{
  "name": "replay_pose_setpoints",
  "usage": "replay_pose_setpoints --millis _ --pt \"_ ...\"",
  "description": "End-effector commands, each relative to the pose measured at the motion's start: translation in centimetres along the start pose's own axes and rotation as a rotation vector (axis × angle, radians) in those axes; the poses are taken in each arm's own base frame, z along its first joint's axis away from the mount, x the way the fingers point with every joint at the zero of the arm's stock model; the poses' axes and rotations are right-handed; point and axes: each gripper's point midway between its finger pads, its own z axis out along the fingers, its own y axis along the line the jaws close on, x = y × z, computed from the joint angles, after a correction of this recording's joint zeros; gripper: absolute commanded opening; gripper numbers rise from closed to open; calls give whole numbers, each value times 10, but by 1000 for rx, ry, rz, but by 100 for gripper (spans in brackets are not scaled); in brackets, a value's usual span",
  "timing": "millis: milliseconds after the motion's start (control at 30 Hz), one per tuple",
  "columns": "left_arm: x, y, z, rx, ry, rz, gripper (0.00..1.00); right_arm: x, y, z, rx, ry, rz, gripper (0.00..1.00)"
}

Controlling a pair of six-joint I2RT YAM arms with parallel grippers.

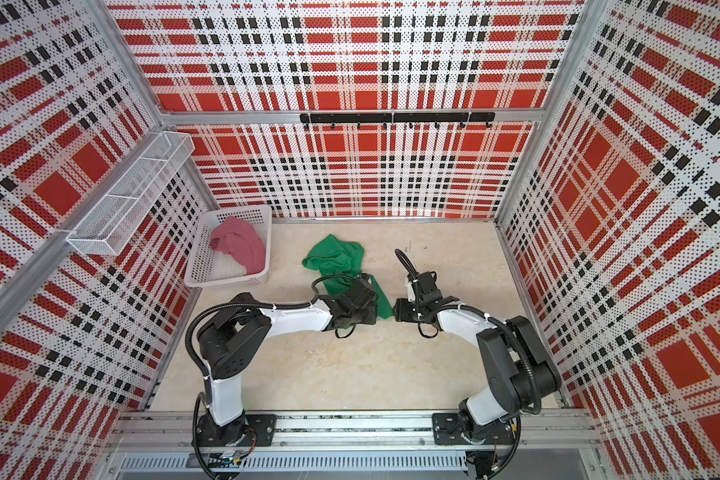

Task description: Fold and stack the tank tops

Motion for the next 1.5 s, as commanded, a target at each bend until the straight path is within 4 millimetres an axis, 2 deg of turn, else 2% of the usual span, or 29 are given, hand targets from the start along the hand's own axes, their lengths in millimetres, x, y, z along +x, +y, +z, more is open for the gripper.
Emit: replay_pose_setpoints --millis 0,100,200,300,367,500,700,833,1167,1300,1467 --pt "-26 -16 -16 91 -77 -52 0 -10 14 5 -40 -22 -8 36" --pt "-24 -17 -14 67 -69 -33 0 -10 17 10 -43 -24 -8 28" --pt "-22 -20 -12 73 -63 -37 0 -9 18 14 -35 -22 -11 31" --pt "-24 -26 -12 80 -68 -33 24 -11 14 17 -10 -33 -1 34" --pt "-24 -29 -9 66 -67 -14 30 -12 11 20 3 -38 0 34" --pt "-20 -29 -1 -16 -59 57 31 -12 7 25 16 -43 34 24" --pt "-8 -31 9 -26 -8 82 35 -9 3 27 26 -44 43 24" --pt "-3 -23 9 -118 14 144 35 -8 1 27 33 -49 44 25" --pt "11 -20 27 -116 66 160 35 -6 0 28 34 -47 49 25" --pt "11 -15 26 -124 66 152 19 -6 -1 27 37 -48 51 25" --pt "2 -14 17 -120 43 138 9 -5 -1 29 37 -39 53 29"
